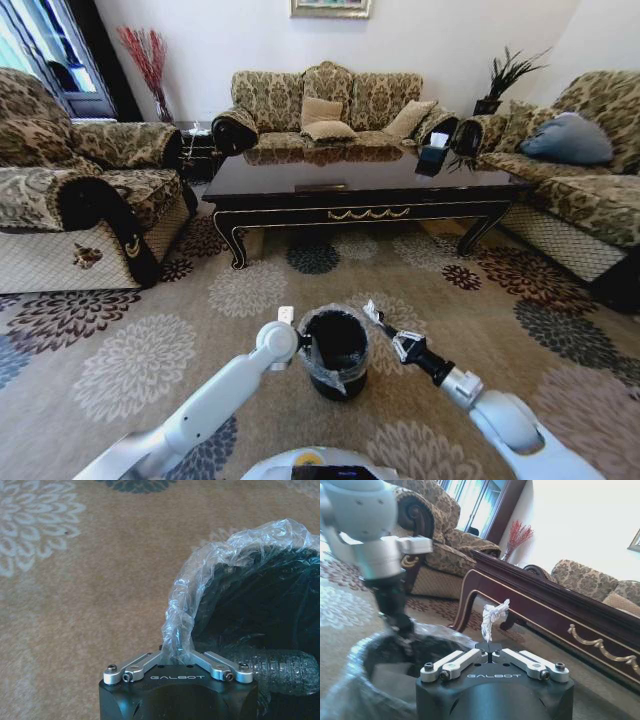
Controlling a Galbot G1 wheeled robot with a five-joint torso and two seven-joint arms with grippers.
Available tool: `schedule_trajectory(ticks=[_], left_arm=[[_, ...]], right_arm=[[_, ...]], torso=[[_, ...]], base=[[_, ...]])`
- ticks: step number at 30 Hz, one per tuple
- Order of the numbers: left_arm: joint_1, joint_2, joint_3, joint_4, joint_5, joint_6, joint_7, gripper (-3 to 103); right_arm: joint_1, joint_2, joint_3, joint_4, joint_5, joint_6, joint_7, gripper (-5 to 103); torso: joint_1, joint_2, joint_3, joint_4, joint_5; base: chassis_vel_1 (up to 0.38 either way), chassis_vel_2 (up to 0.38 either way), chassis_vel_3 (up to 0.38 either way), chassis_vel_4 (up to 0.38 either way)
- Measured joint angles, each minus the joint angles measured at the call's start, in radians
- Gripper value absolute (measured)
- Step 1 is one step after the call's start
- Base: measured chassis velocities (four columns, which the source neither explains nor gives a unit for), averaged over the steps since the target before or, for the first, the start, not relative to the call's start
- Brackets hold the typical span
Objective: Move to the front of the table and pick up the trash from the floor, then place it into the trash bin.
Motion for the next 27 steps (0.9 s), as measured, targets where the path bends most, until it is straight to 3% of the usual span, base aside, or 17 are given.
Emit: schedule_trajectory(ticks=[11,12,14,18,22,24,27], left_arm=[[-0.008,-0.01,0.027,-0.039,-0.012,0.0,-0.019,0],[-0.006,-0.007,0.027,-0.049,-0.012,0.0,-0.019,0],[-0.005,-0.005,0.027,-0.054,-0.012,0.0,-0.019,0],[-0.001,0.012,0.02,-0.067,-0.012,0.0,-0.02,0],[0.004,0.022,0.015,-0.073,-0.012,0.0,-0.02,0],[0.012,0.03,0.003,-0.076,-0.012,0.0,-0.019,0],[0.017,0.037,-0.007,-0.079,-0.012,0.0,-0.018,0]], right_arm=[[-0.021,0.009,-0.027,0.02,-0.02,-0.013,0.003,-2],[-0.021,0.009,-0.029,0.02,-0.02,-0.014,0.003,8],[-0.021,0.009,-0.03,0.02,-0.021,-0.014,0.003,8],[-0.021,0.009,-0.03,0.019,-0.021,-0.015,0.003,30],[-0.022,0.01,-0.03,0.019,-0.022,-0.015,0.003,36],[-0.024,0.015,-0.029,0.019,-0.024,-0.015,0.003,51],[-0.026,0.017,-0.029,0.018,-0.025,-0.015,0.009,57]], torso=[[0.0,0.0,0.0,0.0002,0.0],[0.0,0.0,0.0,0.0001,0.0],[0.0,0.0,0.0,0.0001,0.0],[0.0,0.0,0.0,0.0002,0.0],[0.0,0.0,0.0,0.0001,-0.0001],[0.0,0.0,0.0,0.0,-0.0001],[0.0,0.0,0.0,0.0,-0.0002]], base=[[0.0,0.0,0.0,0.0],[0.0,0.0,0.0,0.0],[0.0,0.0,0.0,0.0],[0.0,0.0,0.0,0.0],[0.0,0.0,0.0,0.0],[0.0,0.0,0.0,0.0],[0.0,0.0,0.0,0.0]])
